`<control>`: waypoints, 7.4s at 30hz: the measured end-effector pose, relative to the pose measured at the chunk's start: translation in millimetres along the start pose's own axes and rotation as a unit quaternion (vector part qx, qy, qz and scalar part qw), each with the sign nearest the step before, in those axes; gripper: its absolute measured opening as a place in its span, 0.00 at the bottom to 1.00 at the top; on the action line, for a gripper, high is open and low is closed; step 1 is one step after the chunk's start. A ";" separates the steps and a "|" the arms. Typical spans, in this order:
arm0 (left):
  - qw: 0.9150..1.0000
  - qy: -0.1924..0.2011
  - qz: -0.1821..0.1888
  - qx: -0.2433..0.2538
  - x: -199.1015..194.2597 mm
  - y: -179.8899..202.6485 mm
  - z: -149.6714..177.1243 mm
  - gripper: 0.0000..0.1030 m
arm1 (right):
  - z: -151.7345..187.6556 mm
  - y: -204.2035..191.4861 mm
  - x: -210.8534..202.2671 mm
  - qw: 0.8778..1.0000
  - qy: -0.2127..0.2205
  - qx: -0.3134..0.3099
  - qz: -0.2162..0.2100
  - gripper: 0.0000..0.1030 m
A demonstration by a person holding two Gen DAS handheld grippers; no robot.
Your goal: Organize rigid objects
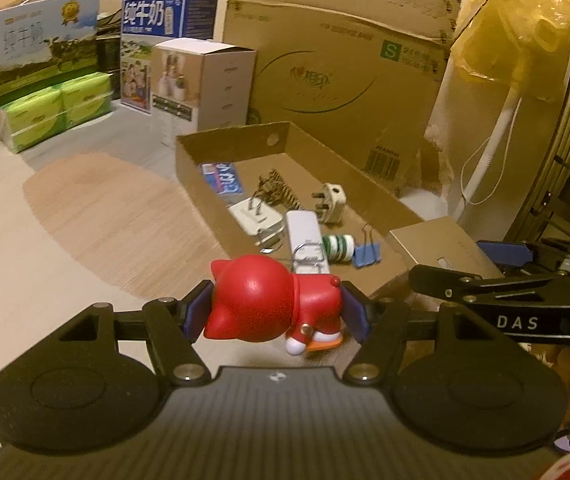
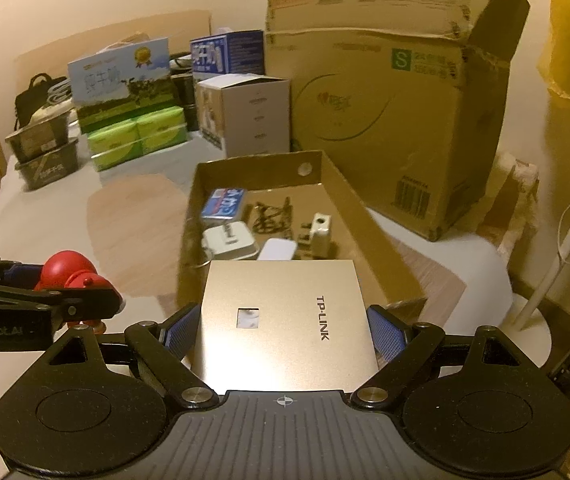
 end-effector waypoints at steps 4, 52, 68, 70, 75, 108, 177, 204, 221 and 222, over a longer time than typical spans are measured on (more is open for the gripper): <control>1.000 0.000 0.006 0.005 10.0 6.3 -10.2 0.62 | -8.9 12.6 6.7 1.000 0.001 -0.001 0.004 0.85; 0.999 -0.013 0.012 0.048 138.6 -23.7 -91.7 0.62 | -108.6 49.7 124.1 1.000 -0.008 -0.014 -0.014 0.85; 0.996 -0.006 0.016 0.088 188.2 -46.6 -109.2 0.76 | -125.7 56.1 178.0 1.000 -0.020 0.002 -0.017 0.85; 0.996 -0.005 0.013 0.084 184.8 -50.6 -108.8 0.76 | -124.5 55.8 178.2 1.000 -0.022 0.002 -0.018 0.85; 0.997 -0.002 0.008 0.081 174.4 -55.0 -105.5 0.76 | -124.5 52.2 175.8 1.000 -0.024 -0.001 -0.020 0.85; 0.997 -0.001 0.014 0.078 173.5 -67.4 -99.2 0.76 | -147.5 20.1 208.3 0.998 -0.010 0.016 -0.067 0.85; 0.998 -0.031 -0.061 -0.001 -47.9 -14.1 25.4 0.99 | 1.7 -25.7 -28.8 0.998 -0.059 0.032 0.015 0.99; 0.991 -0.074 -0.091 -0.071 -59.5 -5.7 61.8 0.99 | 30.4 -31.2 -30.5 0.995 -0.096 0.000 -0.007 0.99; 0.989 -0.080 -0.094 -0.083 -58.2 -8.8 66.3 0.99 | 33.0 -36.9 -23.0 0.994 -0.104 -0.009 -0.012 0.99; 0.989 -0.080 -0.093 -0.084 -58.2 -9.1 66.5 0.99 | 33.4 -37.3 -22.7 0.994 -0.104 -0.009 -0.012 0.99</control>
Point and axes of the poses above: each gripper's, at about its wrist camera, not at the fingertips, and x roughly the way its jaws point, y to its right, z to its underside, the point moved 1 cm from there along x, roughly the way its jaws point, and after that the axes turned 8 degrees about x, right-handed, at the moved point
